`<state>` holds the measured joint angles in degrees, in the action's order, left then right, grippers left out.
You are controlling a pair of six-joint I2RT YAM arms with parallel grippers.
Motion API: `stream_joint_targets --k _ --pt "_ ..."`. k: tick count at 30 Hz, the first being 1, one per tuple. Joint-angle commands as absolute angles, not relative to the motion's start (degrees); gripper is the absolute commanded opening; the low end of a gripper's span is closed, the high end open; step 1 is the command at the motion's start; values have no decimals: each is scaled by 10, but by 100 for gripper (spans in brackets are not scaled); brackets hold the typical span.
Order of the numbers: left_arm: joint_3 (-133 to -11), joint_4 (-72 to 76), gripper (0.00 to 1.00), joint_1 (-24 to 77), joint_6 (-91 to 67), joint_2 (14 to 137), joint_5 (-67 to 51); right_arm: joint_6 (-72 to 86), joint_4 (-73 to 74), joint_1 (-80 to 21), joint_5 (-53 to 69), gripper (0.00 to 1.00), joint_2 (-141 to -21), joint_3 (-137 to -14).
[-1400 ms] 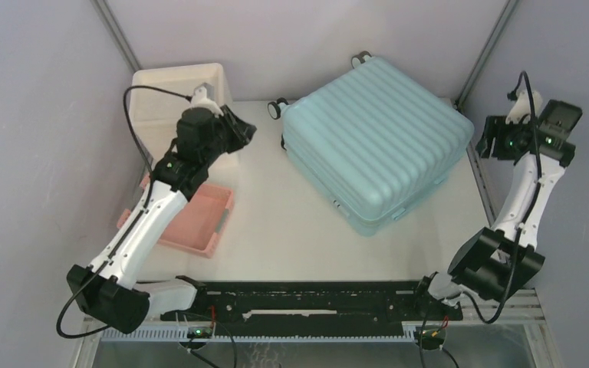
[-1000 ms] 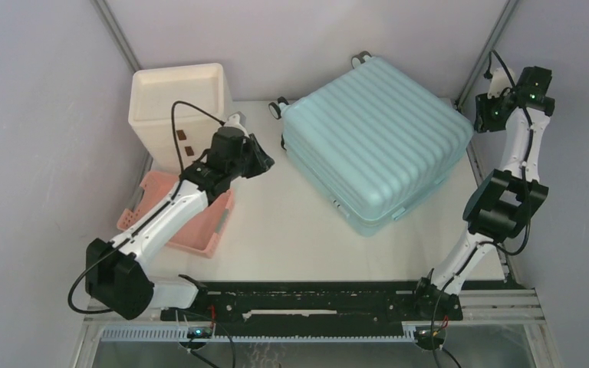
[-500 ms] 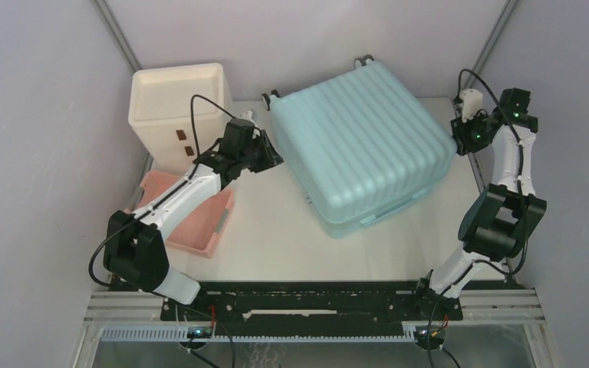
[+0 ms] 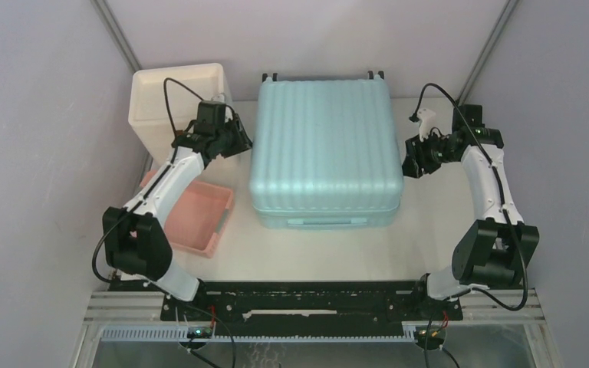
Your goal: Open, take out, and arrange the luggage
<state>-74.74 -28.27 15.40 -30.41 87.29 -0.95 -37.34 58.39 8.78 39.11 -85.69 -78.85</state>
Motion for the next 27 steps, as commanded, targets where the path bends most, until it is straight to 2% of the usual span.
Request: stream_joint_targets --k 1,8,16,18,22,27 --pt "-844 -297 45 164 -263 934 -107 -363 610 82 452 56 -820 -792" --pt "-992 -302 45 165 -292 1055 -155 -440 659 170 524 58 -811 -766" --pt "-1198 -330 45 187 -332 1193 -191 -557 718 219 539 59 -795 -766" --pt "-1242 -337 45 195 -344 1224 -199 -559 721 230 543 60 -791 -767" --pt "-1304 -338 46 208 -372 1278 -206 -552 722 247 558 69 -775 -767" --pt "-1351 -313 47 226 -410 1310 -213 -510 720 241 583 71 -760 -767"
